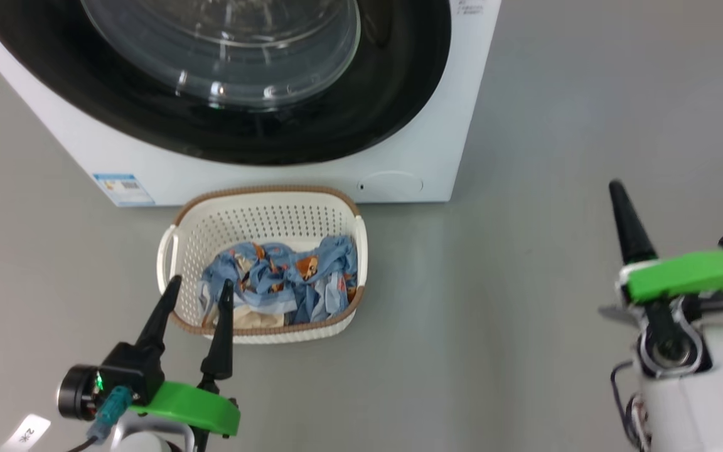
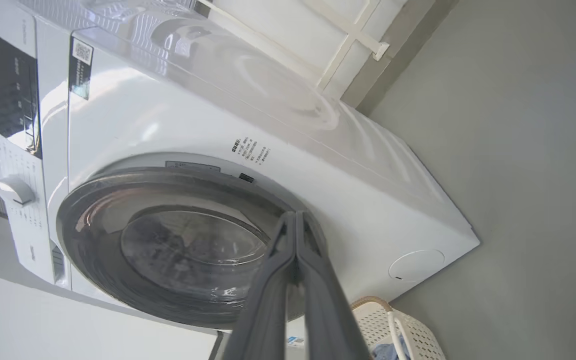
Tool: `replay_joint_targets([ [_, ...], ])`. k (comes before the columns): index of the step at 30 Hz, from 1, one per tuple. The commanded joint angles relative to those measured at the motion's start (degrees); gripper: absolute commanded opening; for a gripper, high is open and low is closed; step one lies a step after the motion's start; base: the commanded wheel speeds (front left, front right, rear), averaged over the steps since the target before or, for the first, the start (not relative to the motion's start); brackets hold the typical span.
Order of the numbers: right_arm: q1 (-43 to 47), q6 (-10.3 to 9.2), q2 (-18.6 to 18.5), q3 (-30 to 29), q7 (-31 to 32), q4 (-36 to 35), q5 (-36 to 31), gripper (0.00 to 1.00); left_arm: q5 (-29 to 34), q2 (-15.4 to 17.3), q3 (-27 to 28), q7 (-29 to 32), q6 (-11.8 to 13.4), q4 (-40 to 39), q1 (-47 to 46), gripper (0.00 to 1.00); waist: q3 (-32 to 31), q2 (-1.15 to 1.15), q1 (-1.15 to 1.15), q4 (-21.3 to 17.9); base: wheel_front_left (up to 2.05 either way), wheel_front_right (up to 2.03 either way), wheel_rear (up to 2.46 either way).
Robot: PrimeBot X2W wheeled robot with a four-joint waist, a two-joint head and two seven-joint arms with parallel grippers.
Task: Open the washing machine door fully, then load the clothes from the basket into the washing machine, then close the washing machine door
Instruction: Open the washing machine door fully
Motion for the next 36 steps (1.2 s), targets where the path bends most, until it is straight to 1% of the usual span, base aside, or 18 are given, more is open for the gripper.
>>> replay_joint_targets([
  [1,-2.47,0.09,0.13,0.64,0.92,-0.95,2.08,0.0,-0.3,0.78,1.51,-0.5,0.59,-1.68,-2.02,1.0,2.18,0.0,0.0,0.97,0.0,0.0,0.0],
  [4,-6.61,0.09,0.0,-1.66,4.41,1.25,8.44,0.0,-0.52,0.78,1.0,-0.5,0.65,-2.13,-3.12,1.0,4.03,0.0,0.0,1.54,0.0,0.0,0.0],
  [10,-16.14,0.09,-1.1,-5.68,9.98,6.41,17.08,0.0,-0.98,0.78,-0.2,-0.5,0.62,-2.67,-5.28,1.0,7.41,0.0,0.0,2.7,0.0,0.0,0.0],
  [17,-27.34,0.09,-2.78,-6.91,15.14,11.5,21.44,0.0,-1.33,0.78,-1.54,-0.5,0.48,-2.87,-7.66,1.0,11.13,0.0,0.0,3.99,0.0,0.0,0.0],
  [24,-38.27,0.09,-4.66,-5.43,19.63,16.41,21.75,0.0,-1.78,0.78,-2.66,-0.5,0.39,-3.21,-10.31,1.0,14.84,0.0,0.0,5.29,0.0,0.0,0.0],
  [26,-41.22,0.09,-5.35,-3.97,20.86,17.82,20.46,0.0,-1.89,0.78,-2.92,-0.5,0.39,-3.36,-11.0,1.0,15.75,0.0,0.0,5.62,0.0,0.0,0.0],
  [30,-46.79,0.09,-5.53,-2.02,22.53,20.92,18.76,0.0,-2.83,0.78,-3.37,-0.5,0.26,-3.57,-12.33,1.0,17.18,0.0,0.0,6.36,0.0,0.0,0.0],
  [36,-52.37,0.09,-5.84,-1.14,23.45,25.38,17.36,0.0,-3.63,0.77,-4.15,-0.5,0.37,-3.8,-13.35,1.0,18.15,0.0,0.0,7.48,0.0,0.0,0.0],
])
